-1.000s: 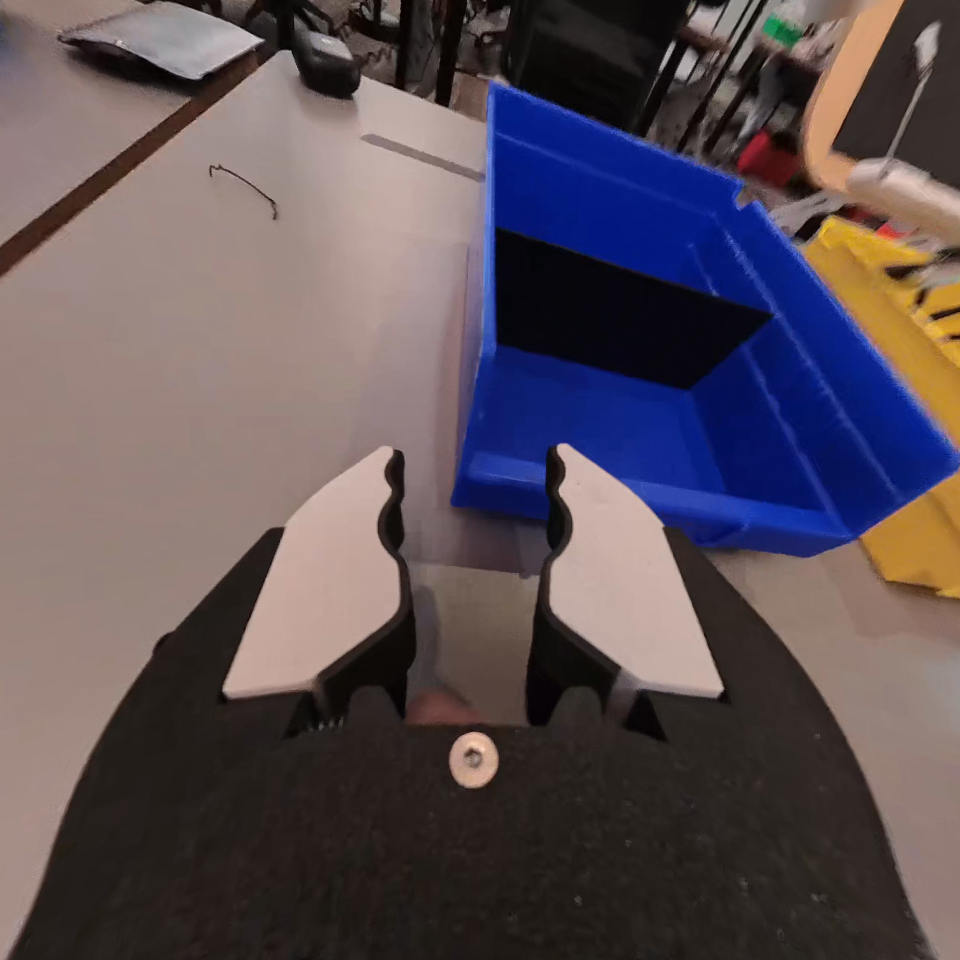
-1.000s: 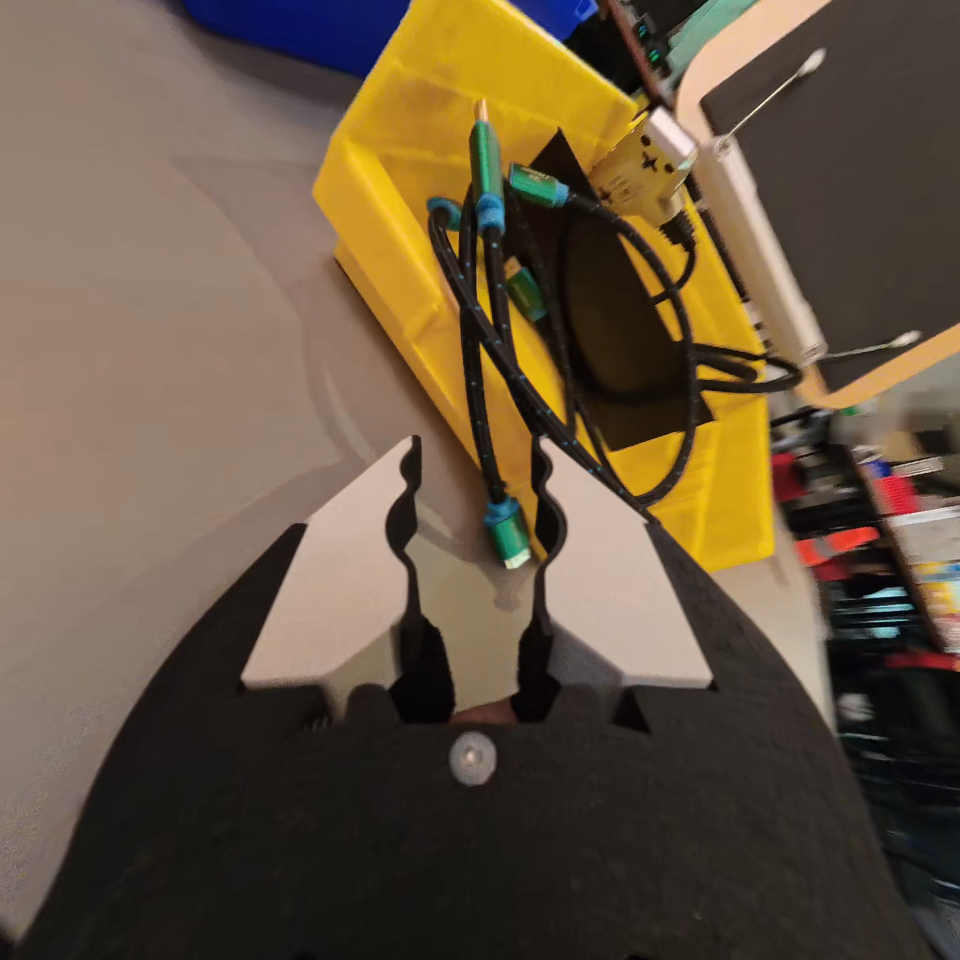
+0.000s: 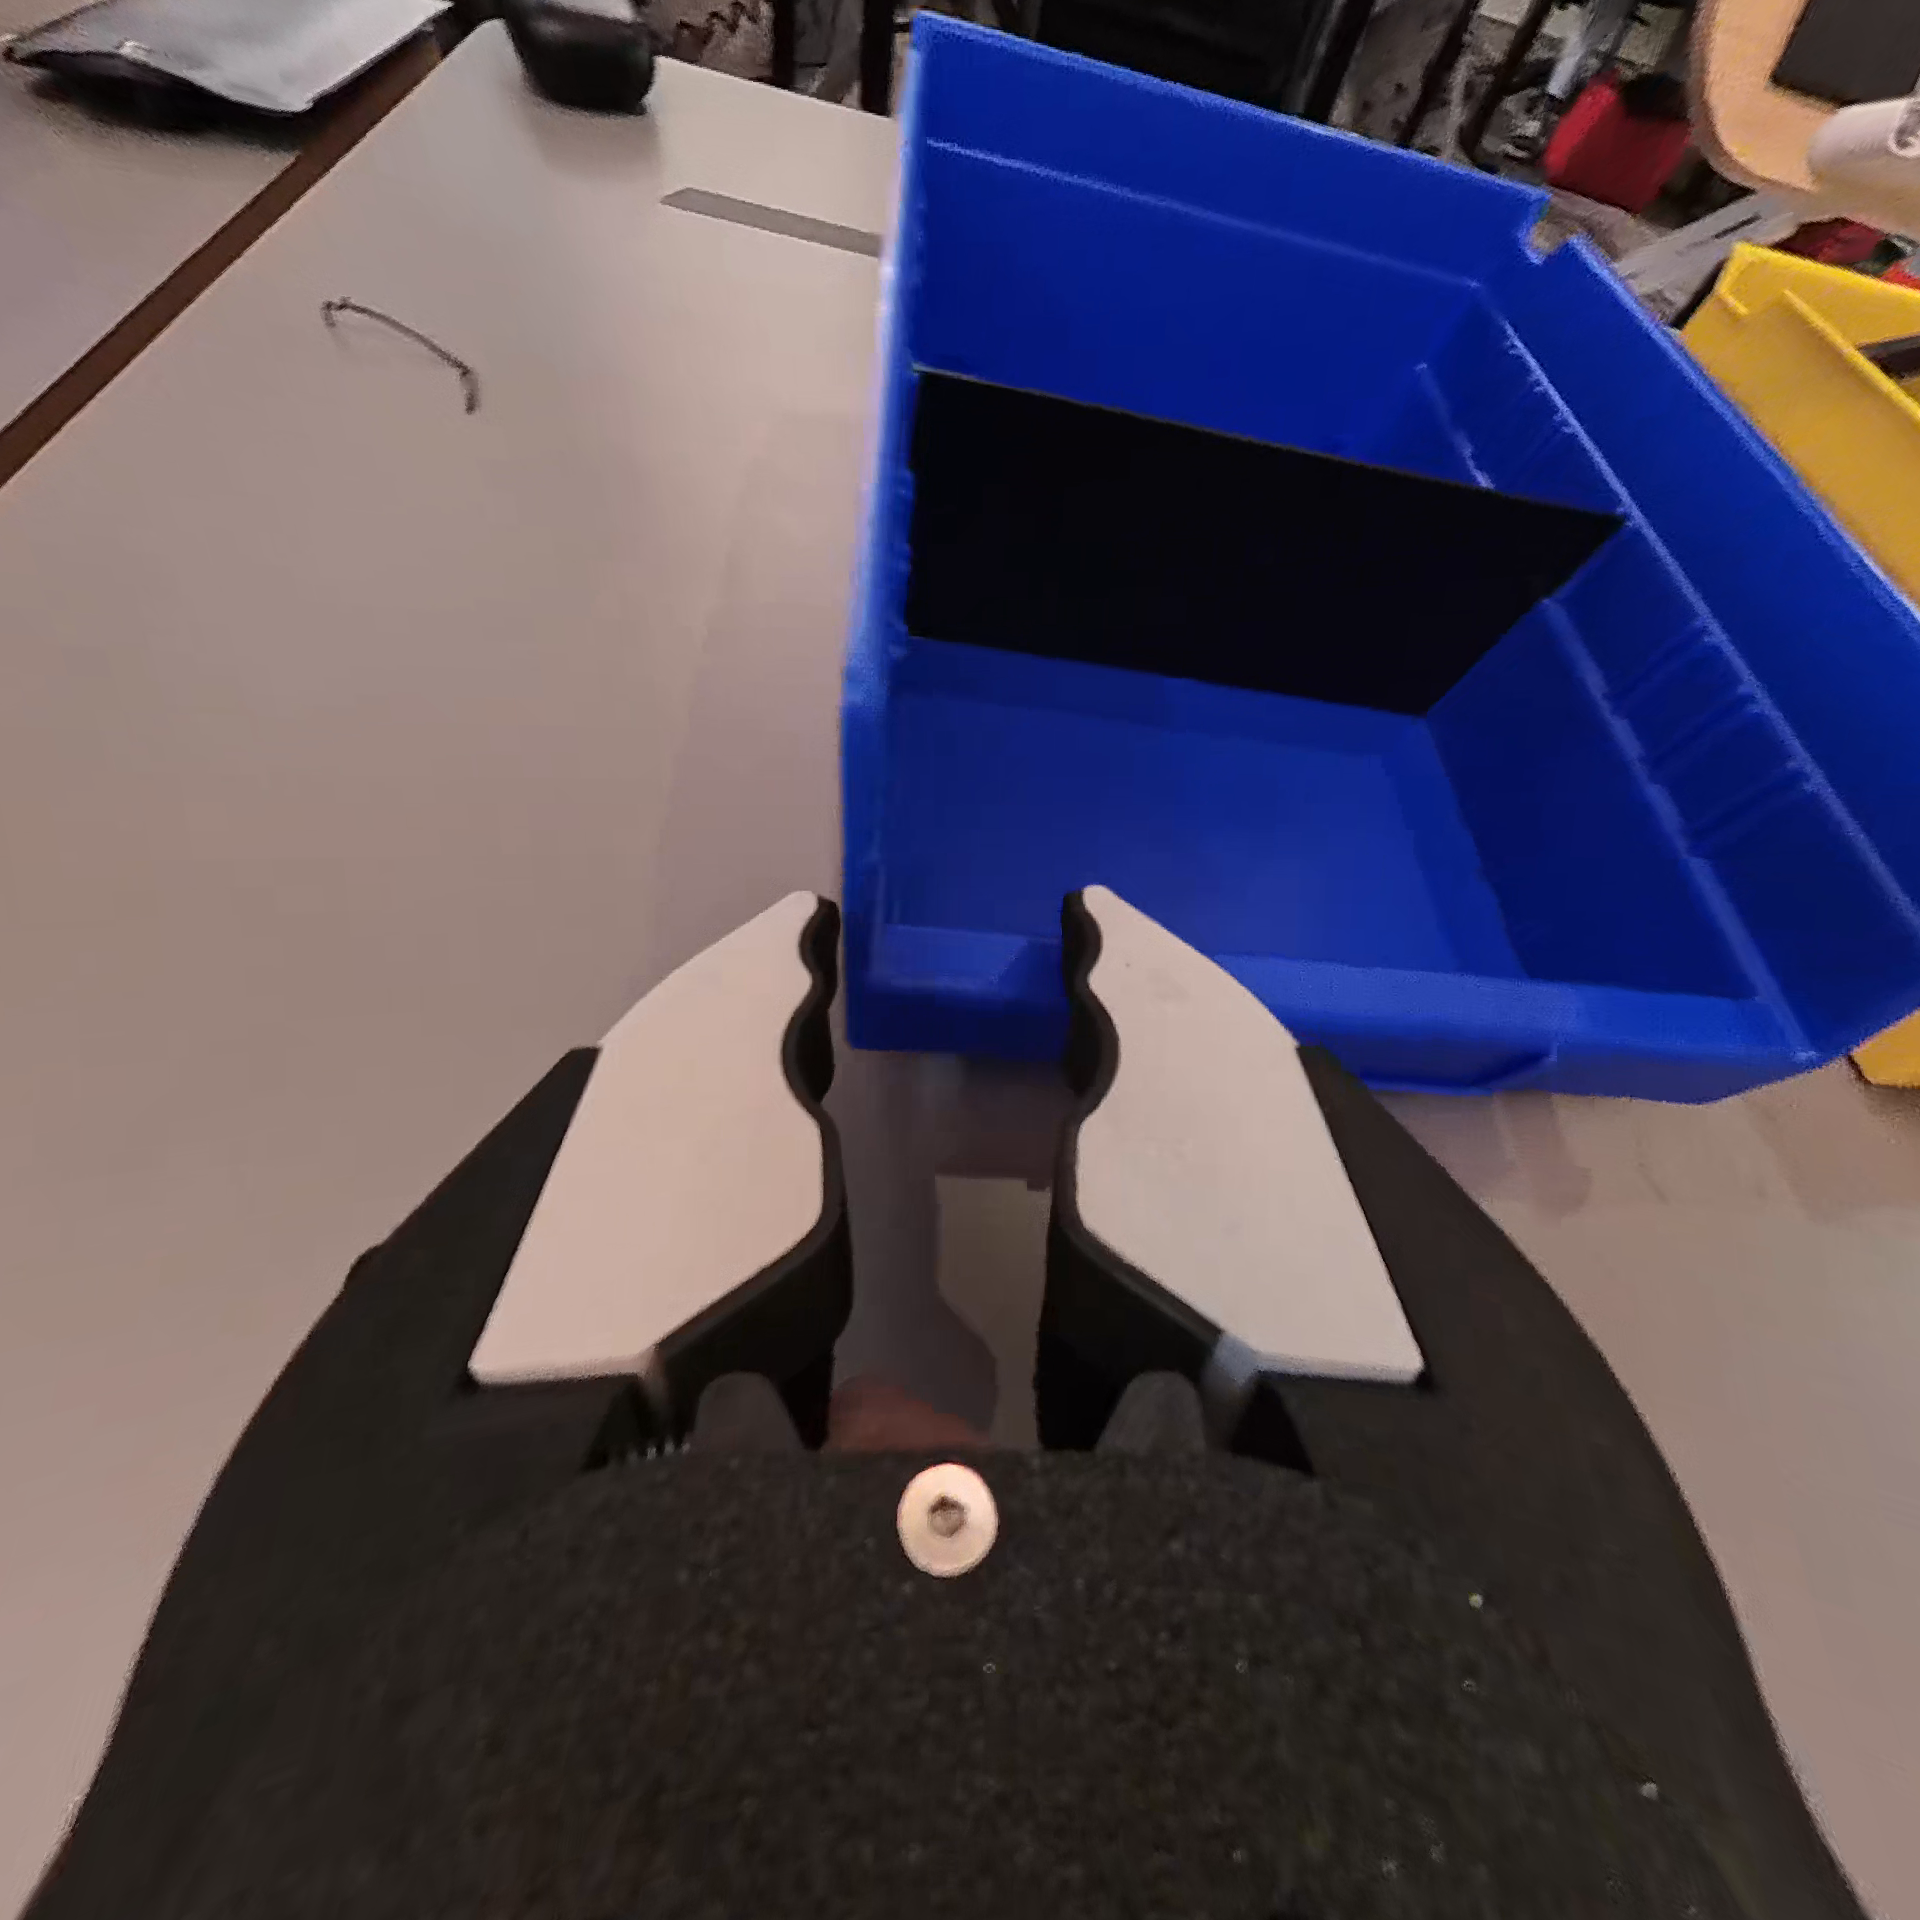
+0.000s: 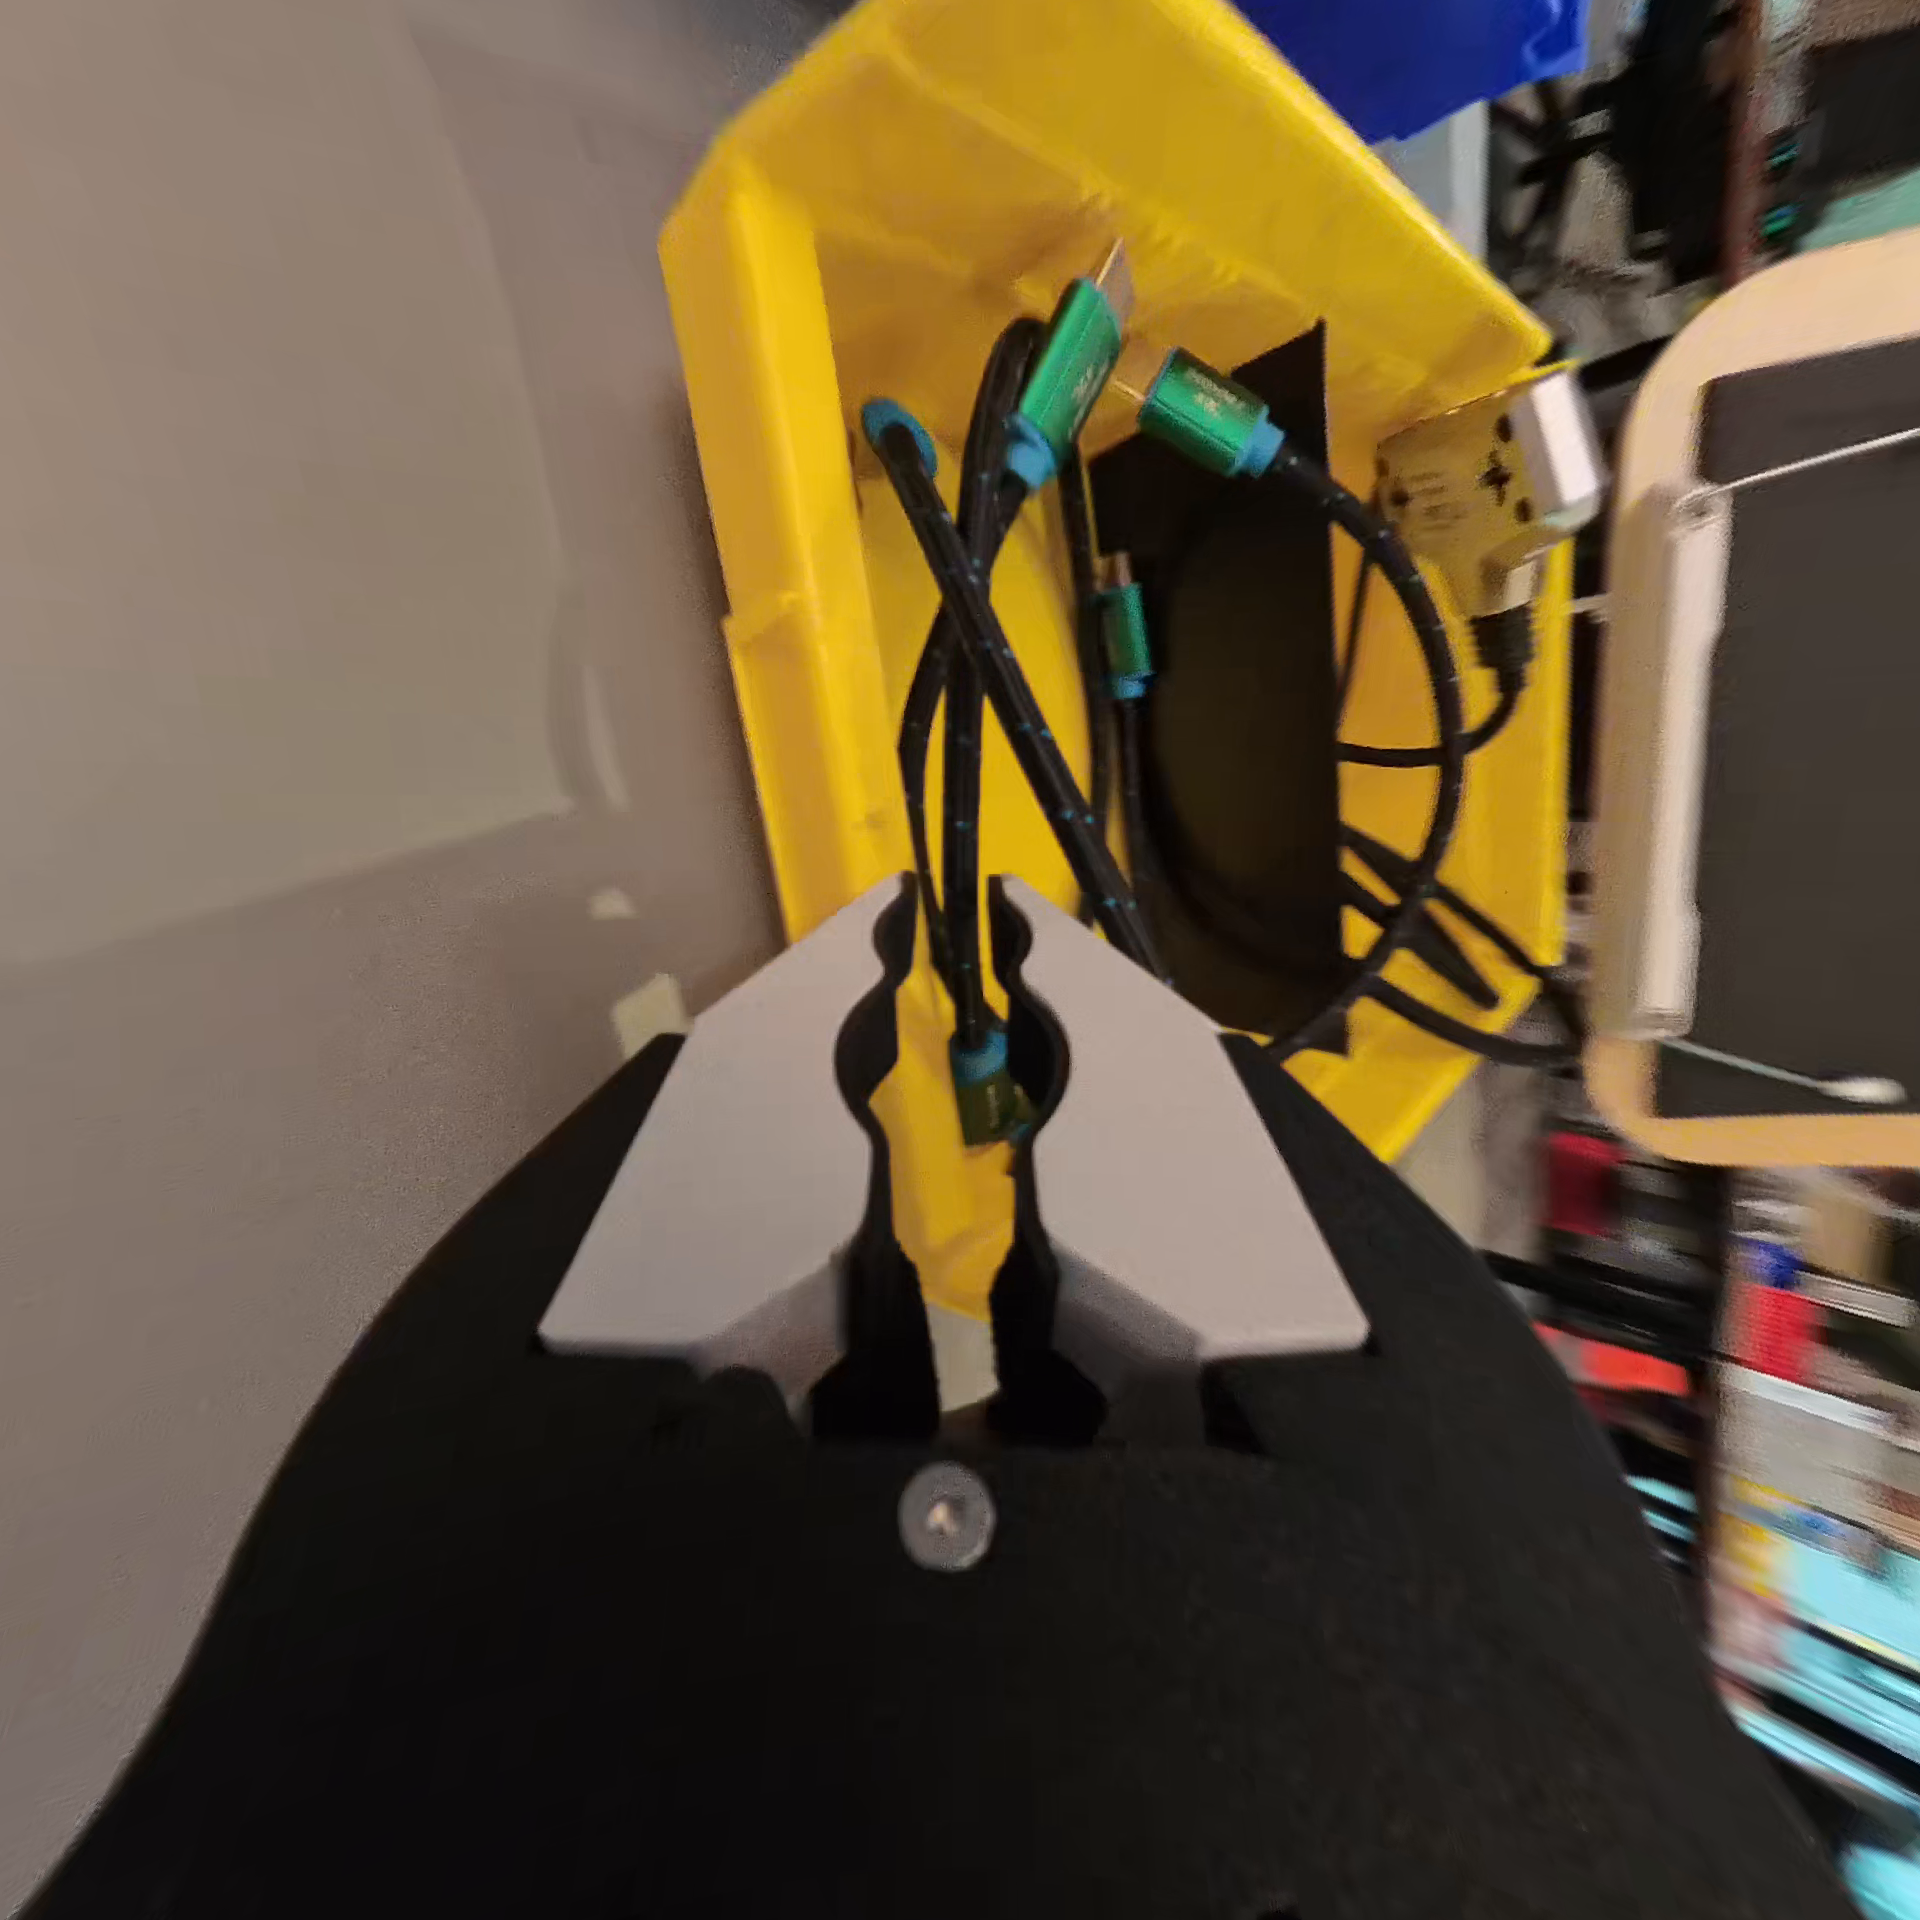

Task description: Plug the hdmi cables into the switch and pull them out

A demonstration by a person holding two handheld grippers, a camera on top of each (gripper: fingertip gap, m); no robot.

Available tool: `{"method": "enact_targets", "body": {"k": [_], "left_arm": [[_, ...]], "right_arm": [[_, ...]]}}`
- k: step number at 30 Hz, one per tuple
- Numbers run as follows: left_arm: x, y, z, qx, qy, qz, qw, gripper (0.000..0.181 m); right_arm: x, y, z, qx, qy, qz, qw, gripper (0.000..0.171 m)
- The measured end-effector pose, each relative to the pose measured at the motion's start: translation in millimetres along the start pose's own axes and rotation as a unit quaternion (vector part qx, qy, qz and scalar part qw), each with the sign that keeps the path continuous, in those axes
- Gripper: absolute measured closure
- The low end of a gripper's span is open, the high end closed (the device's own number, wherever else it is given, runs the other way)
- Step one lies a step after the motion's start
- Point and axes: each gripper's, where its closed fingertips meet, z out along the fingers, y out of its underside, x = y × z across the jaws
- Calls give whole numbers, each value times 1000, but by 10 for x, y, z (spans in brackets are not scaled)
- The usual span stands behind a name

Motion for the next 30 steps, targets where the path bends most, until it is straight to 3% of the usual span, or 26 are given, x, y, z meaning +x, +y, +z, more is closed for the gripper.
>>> {"method": "enact_targets", "body": {"k": [3, 6, 9, 12, 14, 16, 19, 22, 24, 27, 30], "left_arm": [[22, 6, 16, -1, -11, 33, 999, 136], [-69, 8, 39, -2, -43, 52, 998, 151], [-172, -3, 96, -4, -59, 40, 997, 155], [-249, -63, 159, 0, -63, 41, 997, 155], [-207, -72, 195, -5, -38, 41, 998, 173], [-157, -53, 180, -8, -22, 32, 999, 177], [-96, 14, 83, -24, -28, 43, 998, 177], [-48, 114, -89, -24, -43, 29, 998, 177], [-13, 185, -216, -29, -48, 10, 998, 177], [18, 259, -351, -22, -64, -4, 998, 177], [49, 299, -418, -22, -79, 28, 996, 177]], "right_arm": [[-152, -51, -181, 43, -103, 107, 988, 143], [-233, -29, -340, 79, -161, 194, 965, 125], [-337, -130, -553, 150, -196, 264, 932, 125], [-528, -462, -840, 270, -240, 318, 876, 125], [-629, -762, -980, 346, -250, 350, 834, 125], [-735, -1079, -976, 382, -227, 360, 820, 122], [-845, -1509, -700, 344, -144, 355, 857, 113], [-648, -1861, -404, 313, -67, 414, 852, 110], [-422, -1933, -152, 288, -18, 460, 840, 110], [-316, -1999, 212, 241, -19, 522, 818, 111], [-345, -1930, 524, 168, 9, 509, 844, 122]]}}
